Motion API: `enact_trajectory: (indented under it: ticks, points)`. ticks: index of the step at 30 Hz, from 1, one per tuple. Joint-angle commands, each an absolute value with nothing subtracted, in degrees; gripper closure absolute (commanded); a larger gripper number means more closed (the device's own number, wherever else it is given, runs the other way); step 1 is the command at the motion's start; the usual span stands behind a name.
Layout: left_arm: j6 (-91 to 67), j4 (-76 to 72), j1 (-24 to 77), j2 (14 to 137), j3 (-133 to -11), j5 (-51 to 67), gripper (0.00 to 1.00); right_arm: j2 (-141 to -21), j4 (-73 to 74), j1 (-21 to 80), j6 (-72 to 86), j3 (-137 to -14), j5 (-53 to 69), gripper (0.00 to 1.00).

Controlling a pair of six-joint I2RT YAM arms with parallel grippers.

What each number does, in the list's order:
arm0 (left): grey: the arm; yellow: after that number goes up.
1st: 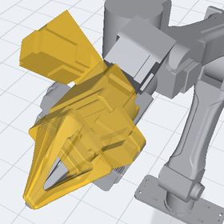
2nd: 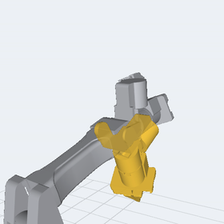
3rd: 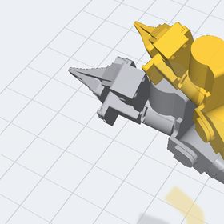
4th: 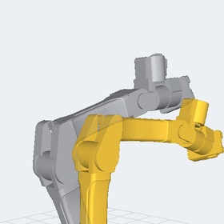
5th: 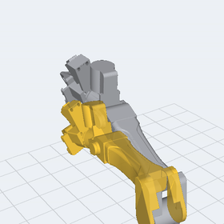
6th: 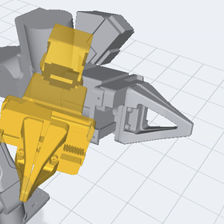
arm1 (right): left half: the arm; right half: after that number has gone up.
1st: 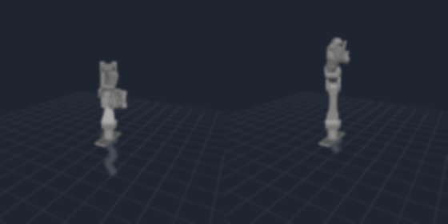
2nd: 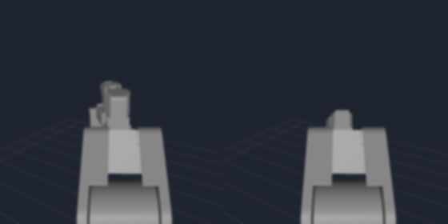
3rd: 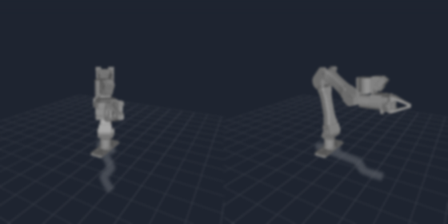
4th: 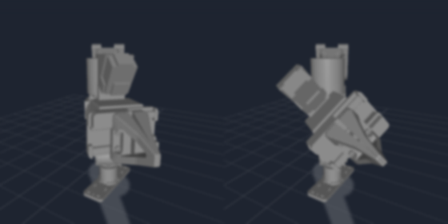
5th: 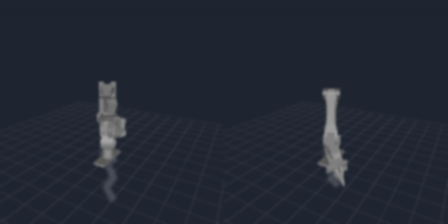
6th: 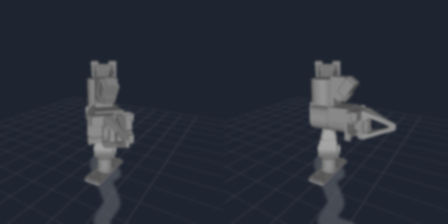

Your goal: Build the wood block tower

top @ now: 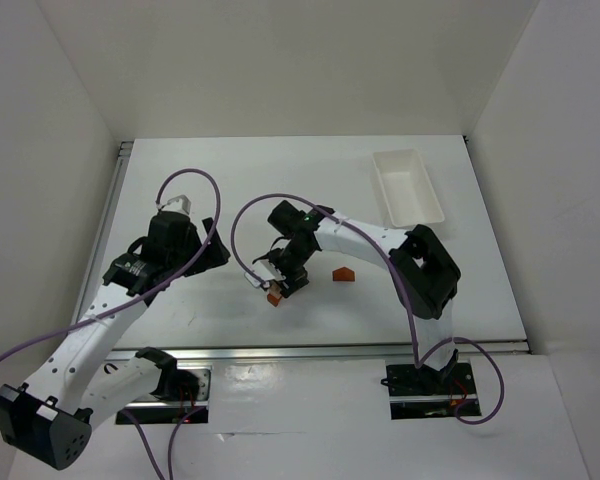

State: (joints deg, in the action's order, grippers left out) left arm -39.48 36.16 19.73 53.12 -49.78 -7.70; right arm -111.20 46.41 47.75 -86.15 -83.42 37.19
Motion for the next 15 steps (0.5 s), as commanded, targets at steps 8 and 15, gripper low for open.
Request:
enact_trajectory:
  ticks: [8,15]
  points:
    - [-40.69,36.3,19.95,53.0,-51.06,-8.7,0.01,-108.63,43.86,48.78,-83.68,-81.39,37.09,0.3]
    - [-40.69,36.3,19.95,53.0,-51.06,-8.7,0.01,-107.58,42.63,48.78,-83.06,-80.33,37.09,0.33]
